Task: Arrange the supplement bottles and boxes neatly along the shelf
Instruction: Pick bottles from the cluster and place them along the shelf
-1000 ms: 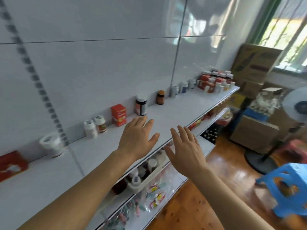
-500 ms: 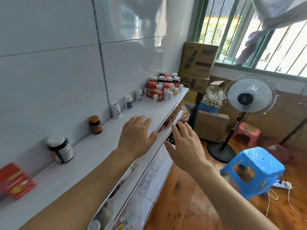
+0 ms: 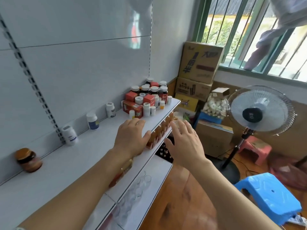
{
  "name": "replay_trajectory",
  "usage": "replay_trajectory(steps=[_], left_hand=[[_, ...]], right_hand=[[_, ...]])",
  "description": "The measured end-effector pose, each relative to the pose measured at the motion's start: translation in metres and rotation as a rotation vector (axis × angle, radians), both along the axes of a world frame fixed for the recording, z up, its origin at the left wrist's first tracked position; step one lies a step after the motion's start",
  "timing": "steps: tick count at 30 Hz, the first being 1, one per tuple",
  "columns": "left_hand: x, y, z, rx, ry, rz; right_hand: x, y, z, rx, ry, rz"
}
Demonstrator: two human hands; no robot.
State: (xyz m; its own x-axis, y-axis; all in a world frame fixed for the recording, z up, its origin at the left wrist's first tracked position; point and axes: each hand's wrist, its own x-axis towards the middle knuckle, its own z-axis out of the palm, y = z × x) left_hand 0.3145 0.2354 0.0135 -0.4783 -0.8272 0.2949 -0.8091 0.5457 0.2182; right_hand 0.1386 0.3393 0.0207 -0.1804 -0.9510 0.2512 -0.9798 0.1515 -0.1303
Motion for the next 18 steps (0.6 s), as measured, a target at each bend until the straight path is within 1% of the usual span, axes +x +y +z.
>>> replay_trajectory(steps=[3, 7, 11, 18], left_hand=[[-0.028, -0.035, -0.005, 0.003, 0.024, 0.039], [-0.059, -0.092, -0.017, 0.005, 0.039, 0.081], [-0.085, -0.155, -0.03, -0.008, 0.092, 0.138], [-0.111, -0.227, -0.051, 0.026, 0.062, 0.186]], right_hand=[[-0.03, -0.04, -0.006, 0.015, -0.01, 0.051], [-0.063, -0.105, -0.016, 0.044, 0.008, 0.124], [-0.09, -0.171, -0.022, 0.079, 0.045, 0.195], [-0.124, -0.269, -0.04, 0.104, 0.091, 0.374]])
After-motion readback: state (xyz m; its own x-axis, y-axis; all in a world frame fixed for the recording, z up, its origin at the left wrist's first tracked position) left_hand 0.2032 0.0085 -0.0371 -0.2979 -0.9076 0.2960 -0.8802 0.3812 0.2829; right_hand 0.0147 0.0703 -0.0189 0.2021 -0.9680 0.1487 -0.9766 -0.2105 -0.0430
